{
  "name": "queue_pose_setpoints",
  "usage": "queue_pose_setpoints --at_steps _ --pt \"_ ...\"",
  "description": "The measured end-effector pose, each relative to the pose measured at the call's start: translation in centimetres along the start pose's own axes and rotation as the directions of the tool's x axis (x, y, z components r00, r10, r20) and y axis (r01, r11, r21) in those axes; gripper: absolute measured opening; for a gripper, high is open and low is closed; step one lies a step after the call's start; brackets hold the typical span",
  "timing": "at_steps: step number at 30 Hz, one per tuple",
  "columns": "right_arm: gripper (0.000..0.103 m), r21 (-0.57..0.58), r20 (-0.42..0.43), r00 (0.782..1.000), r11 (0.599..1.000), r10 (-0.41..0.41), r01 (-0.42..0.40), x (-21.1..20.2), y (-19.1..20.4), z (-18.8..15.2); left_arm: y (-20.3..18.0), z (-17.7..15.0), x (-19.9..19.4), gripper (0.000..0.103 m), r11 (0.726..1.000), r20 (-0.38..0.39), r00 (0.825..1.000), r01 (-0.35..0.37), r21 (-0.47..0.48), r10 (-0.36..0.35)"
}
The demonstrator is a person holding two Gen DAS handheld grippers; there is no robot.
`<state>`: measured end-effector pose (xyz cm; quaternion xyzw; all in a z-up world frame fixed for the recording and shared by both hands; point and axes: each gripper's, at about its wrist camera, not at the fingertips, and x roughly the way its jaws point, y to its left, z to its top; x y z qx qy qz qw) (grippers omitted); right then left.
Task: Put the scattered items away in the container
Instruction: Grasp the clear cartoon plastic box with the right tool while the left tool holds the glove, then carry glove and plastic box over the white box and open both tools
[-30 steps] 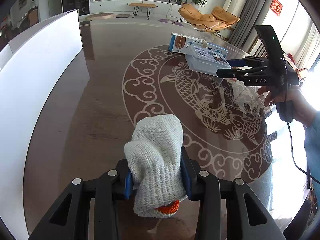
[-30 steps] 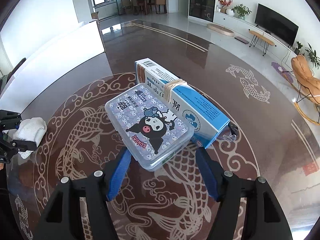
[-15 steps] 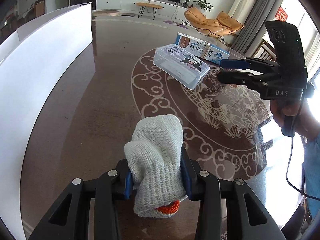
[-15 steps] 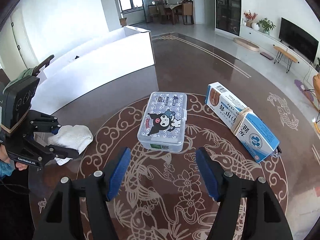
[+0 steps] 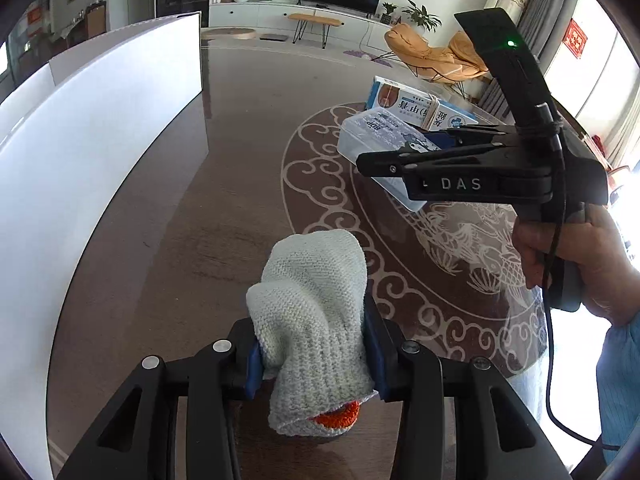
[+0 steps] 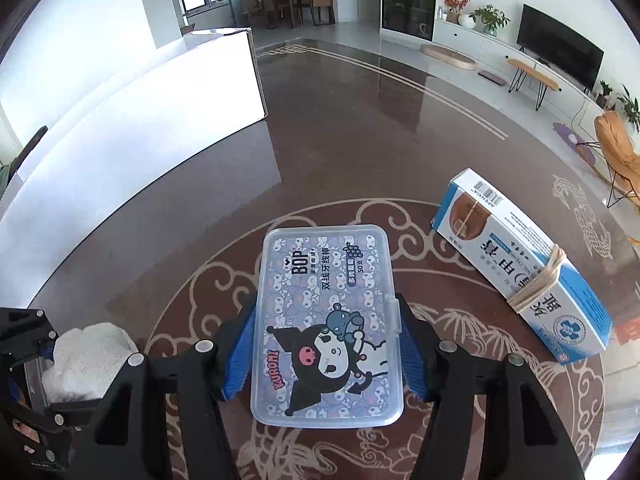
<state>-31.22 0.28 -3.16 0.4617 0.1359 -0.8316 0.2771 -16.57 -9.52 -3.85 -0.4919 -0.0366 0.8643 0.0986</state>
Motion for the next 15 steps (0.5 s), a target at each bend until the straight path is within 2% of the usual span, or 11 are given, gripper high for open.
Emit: queue_pose_setpoints --at_steps 2,5,8,10,13,15 --pt "0.062 0.004 0.001 1.000 1.000 -0.026 0.026 -1.8 0.5 -2.5 -0.7 -0.8 -0.4 0.041 0.999 -0.006 1.000 0.026 0.027 -0.026" --pt "0.062 0.076 -0.002 0.997 0.994 -0.078 0.078 -5.7 0.6 -8.7 -2.2 -2.7 -1.2 0.041 0.996 -0.005 0.998 0.061 0.071 -0.061" --pt "0.062 0.144 0.008 0.985 0.975 -0.172 0.170 -10.2 0.8 -15.5 -3.2 -4.0 -1.7 0.044 0.995 0.032 0.998 0.042 0.090 -0.045" --pt "0.063 0.177 0.023 0.977 0.962 -0.214 0.207 -12.0 1.1 -18.4 -3.6 -4.0 -1.6 0.048 0.996 0.047 0.998 0.030 0.088 -0.034" --pt "0.064 0.229 0.035 0.971 0.948 -0.235 0.221 -12.8 0.9 -20.2 -4.6 -3.6 -1.1 0.061 0.993 0.044 0.999 -0.003 0.121 -0.003" --pt "0.064 0.264 0.049 0.971 0.940 -0.235 0.215 -12.8 0.6 -20.5 -5.3 -3.4 -0.7 0.075 0.987 0.035 0.999 -0.045 0.152 0.040"
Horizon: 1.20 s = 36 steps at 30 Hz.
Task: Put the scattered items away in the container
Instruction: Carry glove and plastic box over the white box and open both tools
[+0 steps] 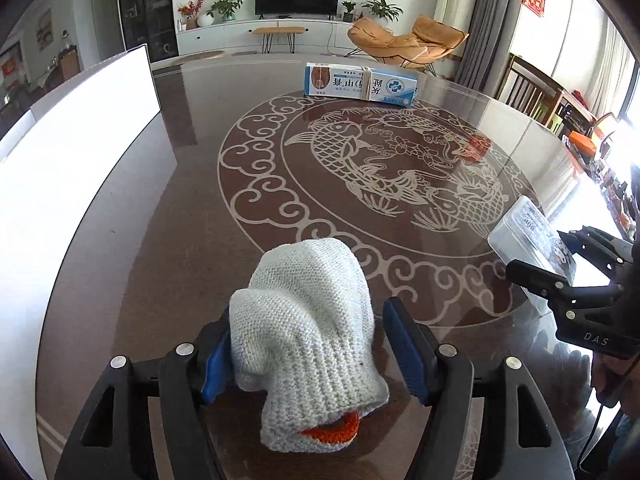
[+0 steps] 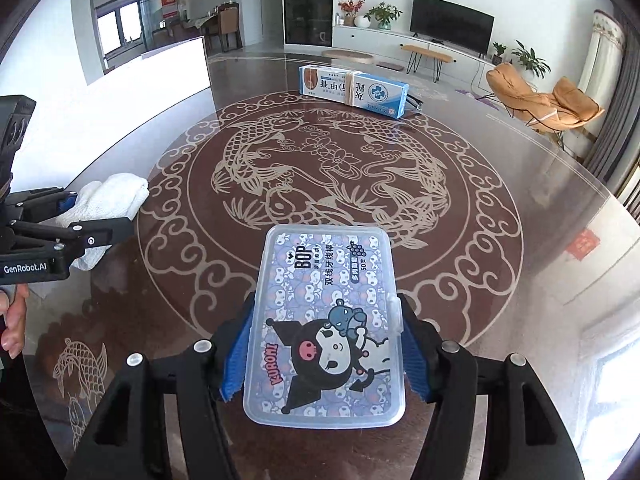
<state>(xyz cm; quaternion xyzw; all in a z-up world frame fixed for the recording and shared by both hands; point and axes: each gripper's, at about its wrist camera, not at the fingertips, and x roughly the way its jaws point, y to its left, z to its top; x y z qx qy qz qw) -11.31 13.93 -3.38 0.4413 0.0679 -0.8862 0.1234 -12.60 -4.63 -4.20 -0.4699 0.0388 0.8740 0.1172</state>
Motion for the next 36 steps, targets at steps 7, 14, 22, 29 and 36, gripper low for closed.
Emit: queue_pose_setpoints --at_steps 7,14,22,29,36 --pt "0.066 0.035 0.013 1.000 0.999 -0.016 0.015 0.2 0.6 -0.2 0.0 -0.2 0.1 0.068 0.998 0.010 0.998 -0.060 -0.008 0.060" --pt "0.062 0.095 0.005 1.000 0.995 -0.006 0.005 -0.3 0.5 -0.6 1.4 -0.5 -1.5 0.034 0.998 -0.024 0.999 0.023 -0.062 -0.024" --pt "0.062 0.112 0.013 0.977 0.971 0.212 -0.212 -4.0 6.5 0.2 3.9 -3.0 -8.0 0.034 0.965 -0.014 0.977 0.206 -0.161 -0.211" --pt "0.062 -0.044 0.068 0.902 0.905 0.426 -0.424 -6.2 18.1 8.8 15.4 -2.0 -18.0 0.034 0.964 0.127 0.989 0.104 -0.243 -0.075" --pt "0.062 -0.264 0.086 0.832 0.818 0.548 -0.511 -6.3 33.7 19.0 31.0 -2.1 -19.2 0.034 0.910 0.052 0.987 -0.117 -0.399 0.150"
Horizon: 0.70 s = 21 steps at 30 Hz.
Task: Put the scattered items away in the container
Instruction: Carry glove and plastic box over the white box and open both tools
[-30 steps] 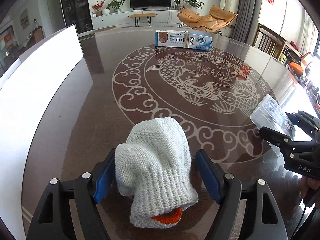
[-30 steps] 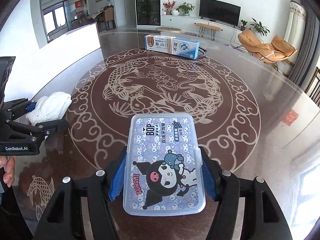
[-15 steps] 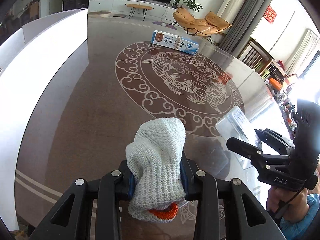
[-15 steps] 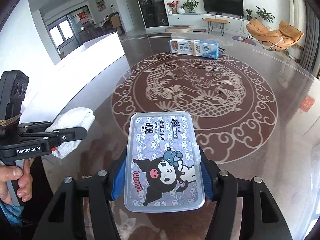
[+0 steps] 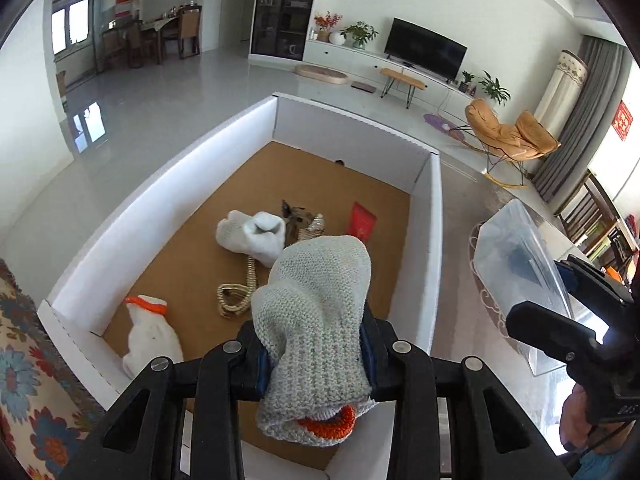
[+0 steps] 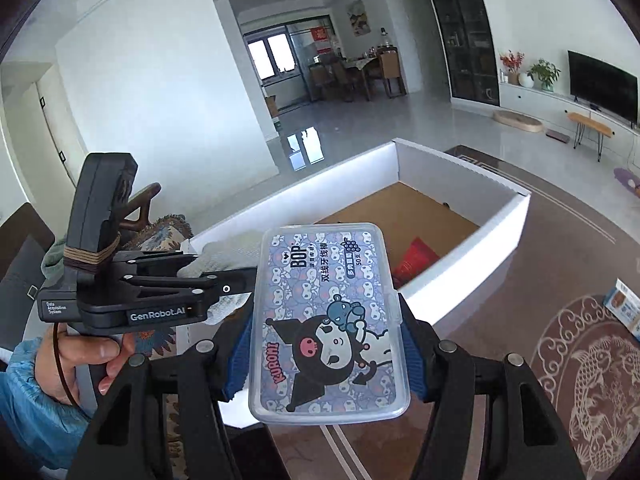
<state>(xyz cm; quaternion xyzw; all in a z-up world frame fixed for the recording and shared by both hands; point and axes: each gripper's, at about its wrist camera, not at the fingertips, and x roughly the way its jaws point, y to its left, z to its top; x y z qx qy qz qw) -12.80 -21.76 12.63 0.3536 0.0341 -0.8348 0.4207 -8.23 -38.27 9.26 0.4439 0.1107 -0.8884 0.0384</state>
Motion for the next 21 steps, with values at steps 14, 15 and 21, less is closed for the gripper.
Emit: queue_pose_setpoints --at_steps 14,15,21 --pt "0.064 -0.115 -0.338 0.937 0.992 -0.092 0.056 17.7 3.5 1.3 7.1 0.2 8.5 0.065 0.986 -0.227 0.967 -0.139 -0.090 0.116" --pt "0.064 -0.117 -0.347 0.933 0.992 -0.093 0.055 17.7 3.1 0.9 7.1 0.2 8.2 0.070 0.984 -0.219 0.967 -0.150 -0.093 0.126" --pt "0.064 -0.085 -0.242 0.963 0.992 -0.116 0.098 14.9 1.5 0.6 6.4 -0.2 5.8 0.073 0.982 -0.164 0.977 -0.157 -0.102 0.139"
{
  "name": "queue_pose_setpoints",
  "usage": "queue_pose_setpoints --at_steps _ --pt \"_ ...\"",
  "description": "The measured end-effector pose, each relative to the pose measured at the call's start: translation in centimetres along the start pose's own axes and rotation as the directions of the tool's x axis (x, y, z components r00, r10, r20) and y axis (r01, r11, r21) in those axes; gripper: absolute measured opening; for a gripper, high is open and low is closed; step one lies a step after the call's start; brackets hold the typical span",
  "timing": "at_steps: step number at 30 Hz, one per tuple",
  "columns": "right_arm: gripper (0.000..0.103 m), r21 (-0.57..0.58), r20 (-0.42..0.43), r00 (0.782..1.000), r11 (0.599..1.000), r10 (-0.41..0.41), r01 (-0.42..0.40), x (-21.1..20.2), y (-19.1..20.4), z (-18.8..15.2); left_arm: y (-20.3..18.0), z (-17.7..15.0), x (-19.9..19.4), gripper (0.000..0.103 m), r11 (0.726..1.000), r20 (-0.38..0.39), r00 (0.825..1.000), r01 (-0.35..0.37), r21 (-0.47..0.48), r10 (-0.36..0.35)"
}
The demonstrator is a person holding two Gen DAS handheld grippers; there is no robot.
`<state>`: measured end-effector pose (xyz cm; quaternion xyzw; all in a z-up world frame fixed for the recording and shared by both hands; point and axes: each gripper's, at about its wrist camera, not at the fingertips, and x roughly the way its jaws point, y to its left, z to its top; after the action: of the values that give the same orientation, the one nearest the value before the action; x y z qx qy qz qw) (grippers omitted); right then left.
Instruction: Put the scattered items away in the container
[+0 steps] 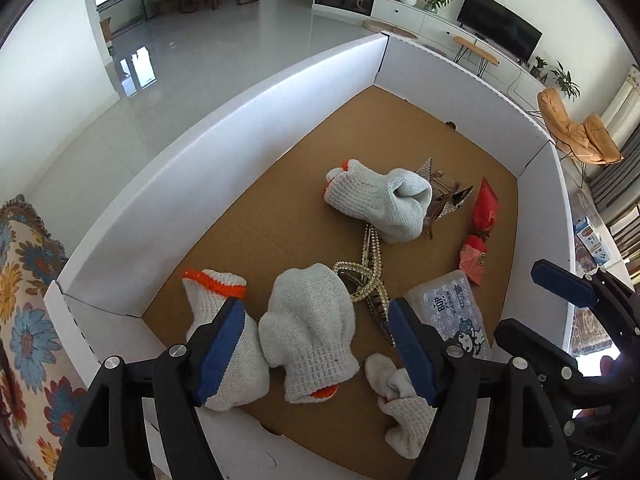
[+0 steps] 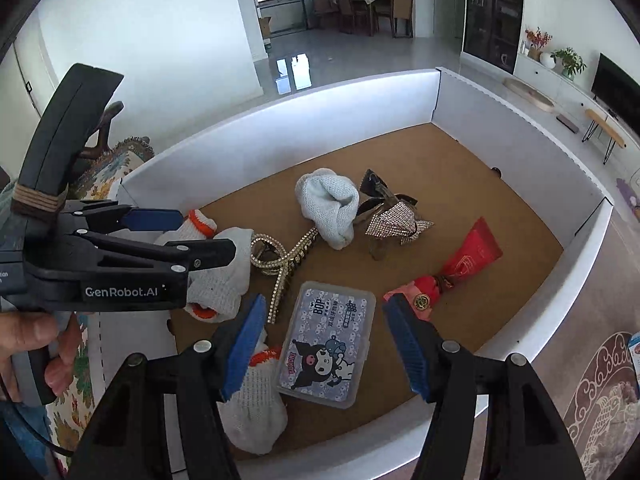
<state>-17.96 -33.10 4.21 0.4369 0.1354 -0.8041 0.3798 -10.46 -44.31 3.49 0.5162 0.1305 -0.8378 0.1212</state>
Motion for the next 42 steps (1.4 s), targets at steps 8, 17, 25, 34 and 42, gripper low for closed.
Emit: queue_pose_setpoints --at_steps 8,17,25,34,42 --pt "0.064 0.133 0.187 0.981 0.991 -0.056 0.032 -8.3 -5.2 -6.0 -8.2 -3.2 -5.8 0.074 0.983 0.099 0.989 0.096 0.159 -0.113" --pt "0.064 0.364 0.055 0.950 0.892 -0.307 0.267 -13.4 -16.7 -24.3 -25.3 -11.8 -4.0 0.092 0.896 -0.014 0.958 0.274 0.349 -0.288" --pt "0.064 0.534 -0.039 0.869 0.725 -0.494 0.436 -21.0 -23.7 -37.9 -37.0 -17.6 1.7 0.092 0.851 0.001 0.965 0.230 0.472 -0.261" --pt "0.065 0.558 -0.071 0.850 0.686 -0.522 0.468 -22.9 -25.2 -39.4 -40.2 -18.5 3.7 0.092 0.842 0.030 0.974 0.177 0.510 -0.223" --pt "0.068 0.538 -0.085 0.845 0.689 -0.528 0.485 -22.0 -25.0 -39.5 -40.0 -17.9 4.6 0.092 0.844 0.053 0.976 0.154 0.514 -0.211"
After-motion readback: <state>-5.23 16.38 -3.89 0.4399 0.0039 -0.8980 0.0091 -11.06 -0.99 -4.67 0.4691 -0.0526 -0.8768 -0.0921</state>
